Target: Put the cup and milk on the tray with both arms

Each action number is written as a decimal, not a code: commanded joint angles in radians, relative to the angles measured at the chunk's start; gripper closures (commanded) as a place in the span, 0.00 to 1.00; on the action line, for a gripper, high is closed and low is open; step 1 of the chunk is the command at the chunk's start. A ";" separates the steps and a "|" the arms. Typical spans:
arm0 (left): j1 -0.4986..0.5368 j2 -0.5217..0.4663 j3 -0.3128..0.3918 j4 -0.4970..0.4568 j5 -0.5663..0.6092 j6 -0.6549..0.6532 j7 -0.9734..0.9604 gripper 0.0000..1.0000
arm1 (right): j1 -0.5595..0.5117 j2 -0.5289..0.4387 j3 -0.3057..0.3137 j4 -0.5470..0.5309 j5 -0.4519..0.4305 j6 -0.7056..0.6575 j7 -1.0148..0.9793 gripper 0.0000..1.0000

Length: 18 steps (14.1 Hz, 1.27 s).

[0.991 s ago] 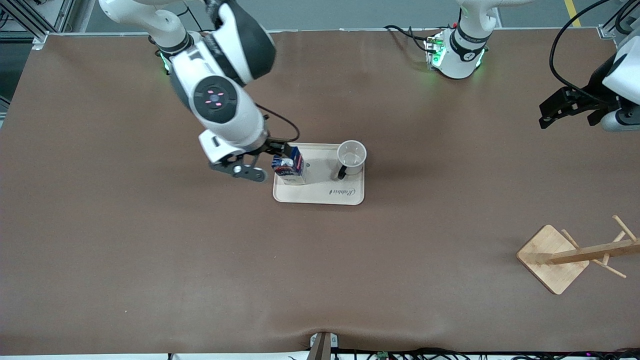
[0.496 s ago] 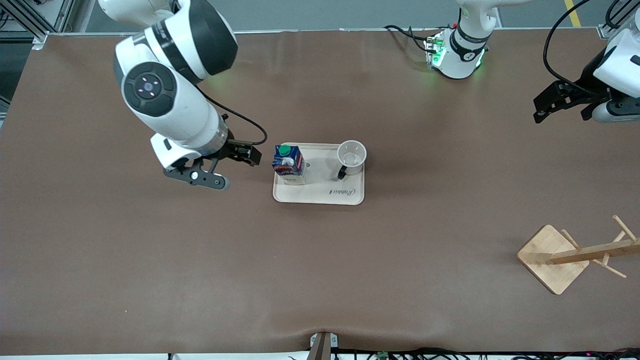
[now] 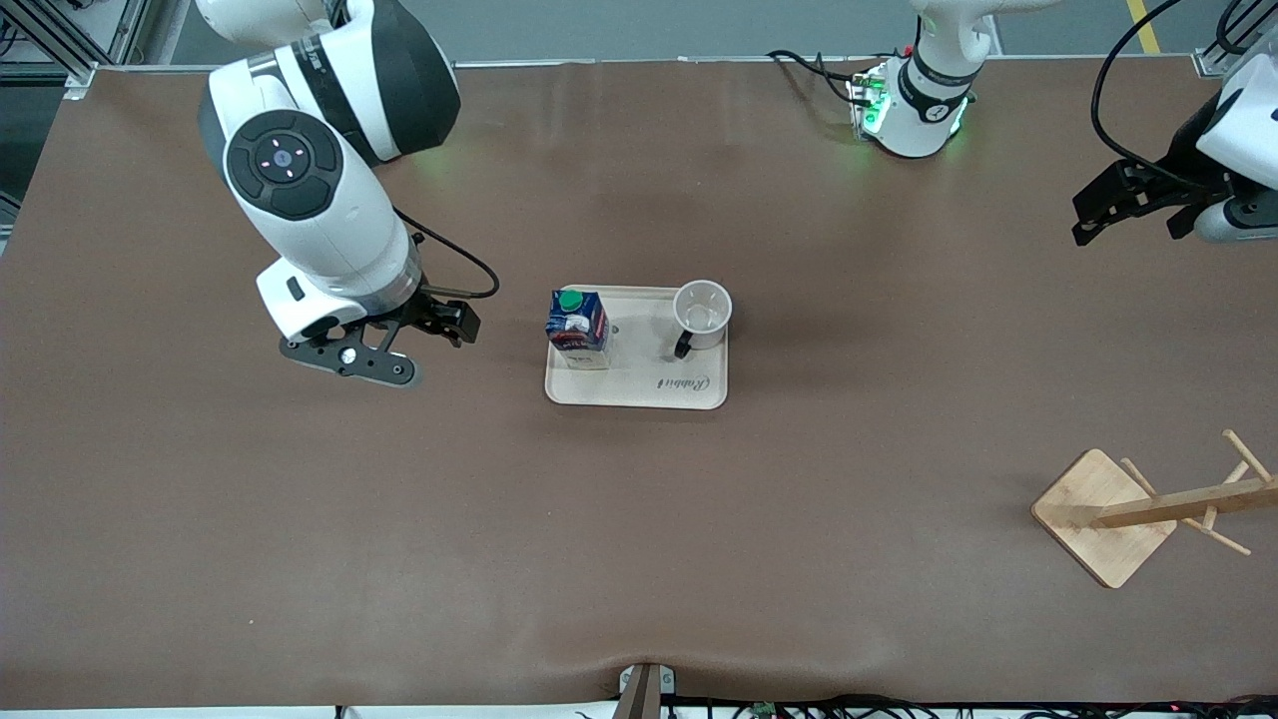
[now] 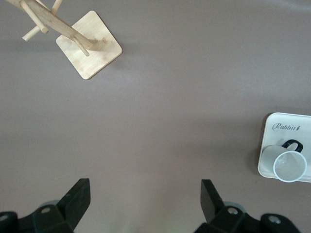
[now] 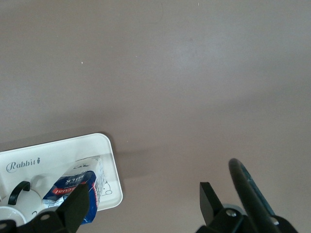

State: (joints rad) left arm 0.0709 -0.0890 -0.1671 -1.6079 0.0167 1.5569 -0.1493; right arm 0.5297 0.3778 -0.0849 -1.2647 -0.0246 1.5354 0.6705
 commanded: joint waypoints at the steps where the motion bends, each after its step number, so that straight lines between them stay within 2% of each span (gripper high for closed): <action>1: 0.013 -0.025 0.001 -0.018 -0.017 0.011 0.000 0.00 | -0.026 -0.054 0.010 0.005 -0.012 -0.012 -0.061 0.00; 3: 0.013 -0.025 0.001 -0.018 -0.017 0.011 -0.001 0.00 | -0.046 -0.077 0.011 0.005 -0.008 0.002 -0.194 0.00; 6: 0.012 -0.023 0.001 -0.018 -0.017 0.011 -0.001 0.00 | -0.059 -0.076 0.002 0.007 -0.072 0.002 -0.219 0.00; 9: 0.012 -0.028 0.000 -0.017 -0.017 0.011 -0.003 0.00 | -0.112 -0.100 0.002 0.016 -0.066 -0.012 -0.300 0.00; 12: 0.012 -0.029 0.000 -0.017 -0.015 0.009 -0.003 0.00 | -0.184 -0.180 0.007 -0.063 -0.058 -0.003 -0.449 0.00; 15: 0.012 -0.029 -0.002 -0.014 -0.015 0.009 -0.004 0.00 | -0.235 -0.273 0.007 -0.206 -0.058 0.073 -0.572 0.00; 18: 0.012 -0.038 -0.002 -0.012 -0.017 0.003 -0.004 0.00 | -0.301 -0.313 0.007 -0.246 -0.028 0.066 -0.678 0.00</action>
State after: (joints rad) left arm 0.0773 -0.0991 -0.1663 -1.6076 0.0166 1.5575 -0.1496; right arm 0.2785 0.1265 -0.0958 -1.4389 -0.0772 1.5871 0.0629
